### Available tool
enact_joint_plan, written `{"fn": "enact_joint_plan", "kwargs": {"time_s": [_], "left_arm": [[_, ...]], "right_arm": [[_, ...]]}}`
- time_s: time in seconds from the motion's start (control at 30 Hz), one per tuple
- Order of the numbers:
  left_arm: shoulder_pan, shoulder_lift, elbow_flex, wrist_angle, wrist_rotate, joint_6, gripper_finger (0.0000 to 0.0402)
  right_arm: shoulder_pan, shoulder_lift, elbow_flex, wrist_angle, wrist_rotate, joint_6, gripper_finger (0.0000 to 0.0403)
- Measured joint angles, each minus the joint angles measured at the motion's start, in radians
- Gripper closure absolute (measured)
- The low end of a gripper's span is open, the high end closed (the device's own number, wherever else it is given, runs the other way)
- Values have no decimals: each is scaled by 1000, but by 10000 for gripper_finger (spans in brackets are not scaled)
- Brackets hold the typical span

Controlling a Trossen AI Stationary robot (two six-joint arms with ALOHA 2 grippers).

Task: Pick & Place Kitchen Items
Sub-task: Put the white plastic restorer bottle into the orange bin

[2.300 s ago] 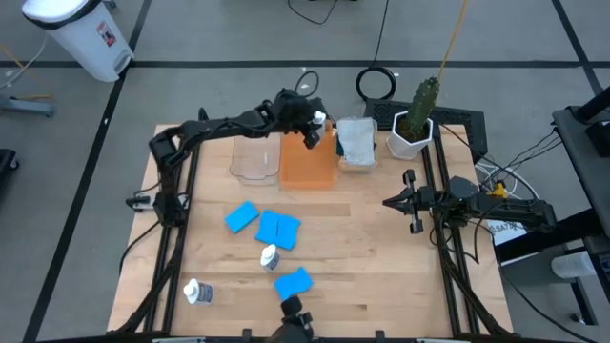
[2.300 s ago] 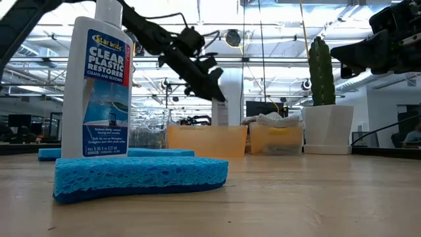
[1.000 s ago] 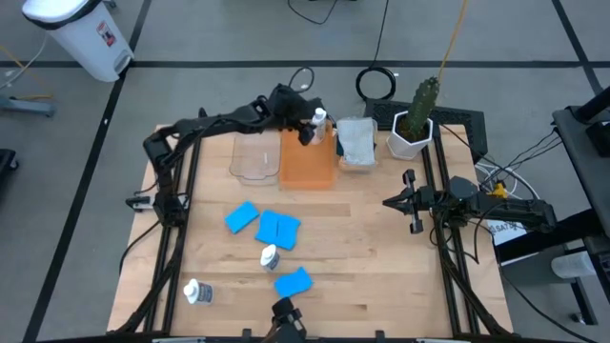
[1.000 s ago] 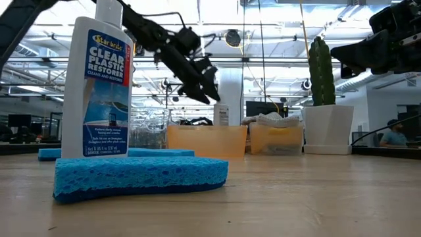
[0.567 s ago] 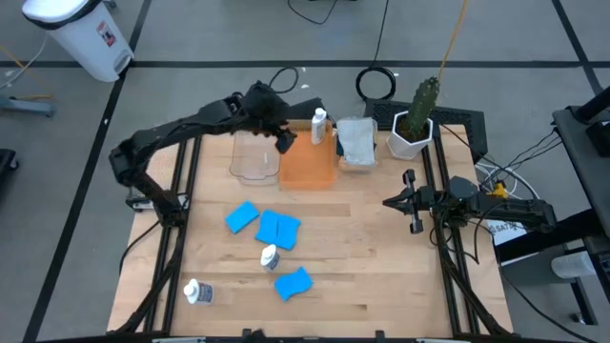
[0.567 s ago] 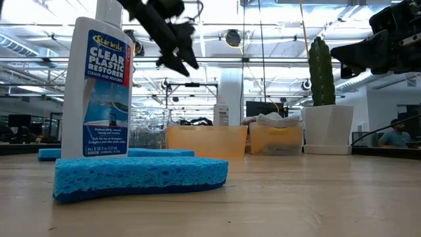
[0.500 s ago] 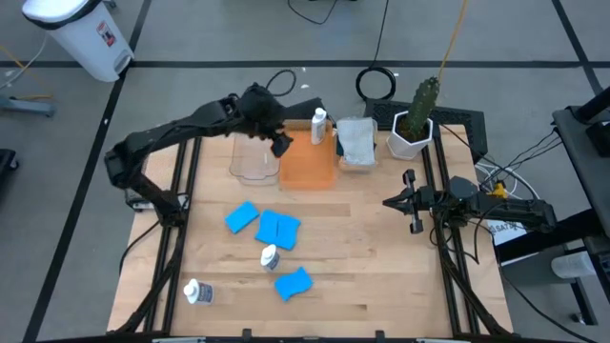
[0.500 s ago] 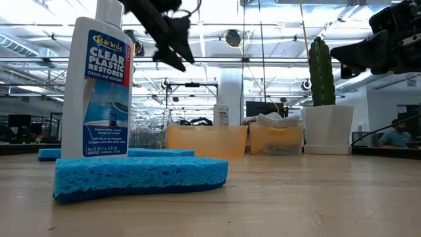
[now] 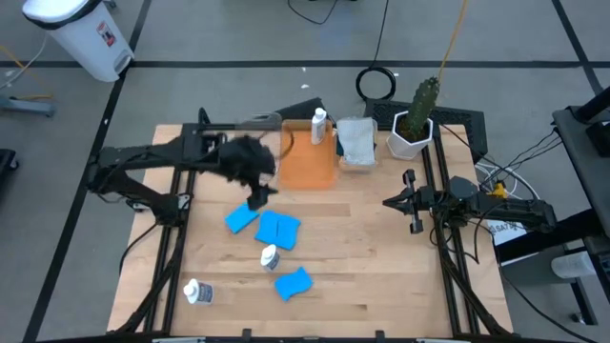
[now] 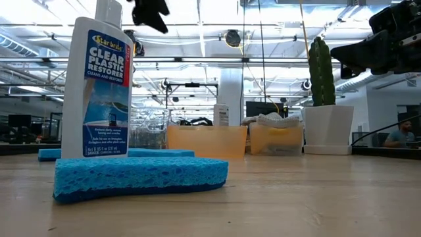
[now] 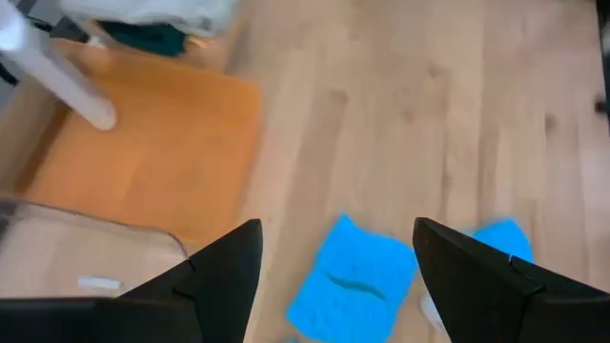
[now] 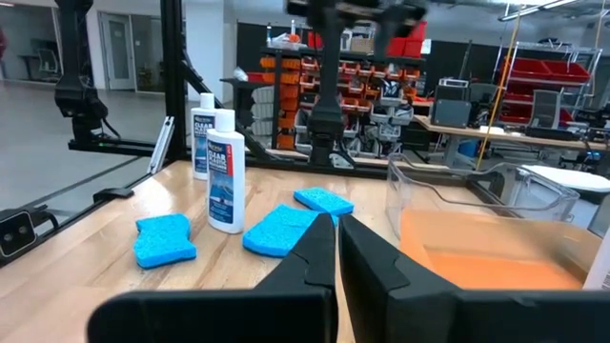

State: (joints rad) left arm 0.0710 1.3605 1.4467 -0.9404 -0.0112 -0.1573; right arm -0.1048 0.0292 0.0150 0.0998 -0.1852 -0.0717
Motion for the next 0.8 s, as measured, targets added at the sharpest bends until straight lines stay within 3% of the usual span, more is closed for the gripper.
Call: {"fn": "enact_joint_plan", "kwargs": {"time_s": [0.23, 0.57, 0.8], "left_arm": [[-241, -34, -62, 21, -117, -82, 123], [-510, -40, -159, 7, -298, -330, 123], [-720, -79, -282, 8, -493, -523, 124]], "right_arm": [[0, 0, 0, 0, 0, 0, 403], [0, 0, 0, 0, 0, 0, 403], [0, 0, 0, 0, 0, 0, 403]]}}
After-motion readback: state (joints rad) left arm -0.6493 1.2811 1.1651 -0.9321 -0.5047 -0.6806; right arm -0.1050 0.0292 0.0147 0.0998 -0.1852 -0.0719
